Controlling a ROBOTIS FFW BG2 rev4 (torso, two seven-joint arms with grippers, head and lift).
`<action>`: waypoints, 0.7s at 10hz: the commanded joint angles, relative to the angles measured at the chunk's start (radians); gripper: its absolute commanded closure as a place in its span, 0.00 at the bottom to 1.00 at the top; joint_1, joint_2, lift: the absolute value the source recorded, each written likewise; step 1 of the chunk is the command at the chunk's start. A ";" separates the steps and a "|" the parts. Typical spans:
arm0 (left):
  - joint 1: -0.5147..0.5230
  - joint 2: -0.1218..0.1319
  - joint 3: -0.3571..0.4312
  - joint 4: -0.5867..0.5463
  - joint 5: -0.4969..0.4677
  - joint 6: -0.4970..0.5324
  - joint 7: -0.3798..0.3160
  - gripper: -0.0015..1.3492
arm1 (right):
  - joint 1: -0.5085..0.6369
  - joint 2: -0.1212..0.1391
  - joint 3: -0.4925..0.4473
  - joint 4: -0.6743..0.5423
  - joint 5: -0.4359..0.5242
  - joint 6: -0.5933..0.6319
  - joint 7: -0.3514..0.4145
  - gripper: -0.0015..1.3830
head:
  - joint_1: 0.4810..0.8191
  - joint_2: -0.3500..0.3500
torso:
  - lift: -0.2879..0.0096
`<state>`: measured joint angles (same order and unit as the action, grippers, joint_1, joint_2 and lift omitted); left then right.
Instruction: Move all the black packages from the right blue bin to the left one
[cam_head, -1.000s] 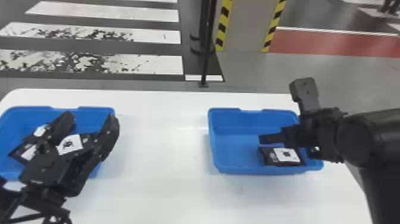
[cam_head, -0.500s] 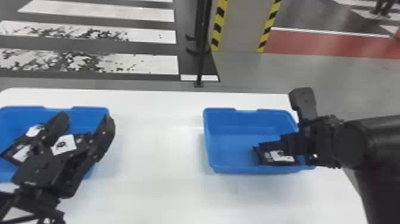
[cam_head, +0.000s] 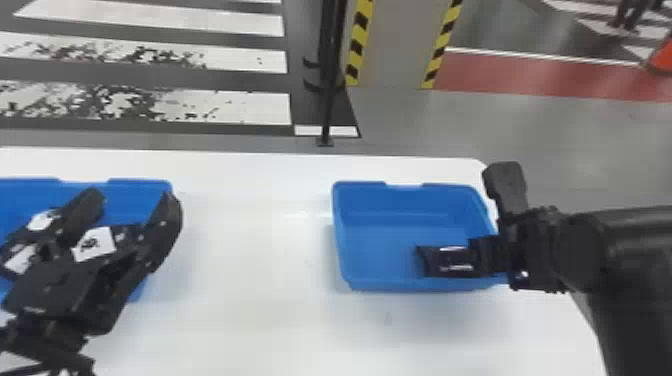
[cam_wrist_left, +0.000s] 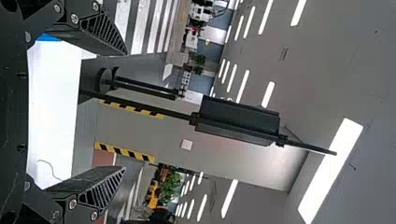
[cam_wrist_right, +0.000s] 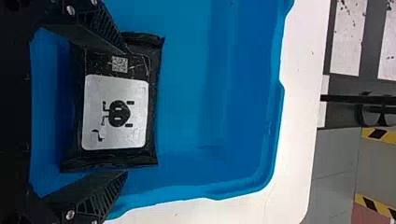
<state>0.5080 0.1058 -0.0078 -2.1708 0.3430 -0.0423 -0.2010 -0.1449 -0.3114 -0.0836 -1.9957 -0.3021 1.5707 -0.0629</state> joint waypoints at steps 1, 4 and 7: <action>0.000 0.000 0.004 0.000 0.000 0.003 0.000 0.16 | 0.000 0.000 -0.010 0.024 -0.007 0.001 0.000 0.17 | 0.63 0.24 | 0.37; -0.002 -0.002 0.008 0.000 0.002 0.013 0.000 0.16 | -0.015 -0.005 -0.020 0.060 -0.043 0.001 0.017 0.69 | 0.63 0.24 | 0.37; 0.000 -0.003 0.014 0.000 0.000 0.018 -0.001 0.16 | 0.017 -0.005 -0.030 0.058 -0.079 0.001 0.029 0.88 | 0.63 0.25 | 0.37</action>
<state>0.5079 0.1032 0.0037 -2.1708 0.3430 -0.0253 -0.2017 -0.1404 -0.3162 -0.1101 -1.9356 -0.3698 1.5703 -0.0340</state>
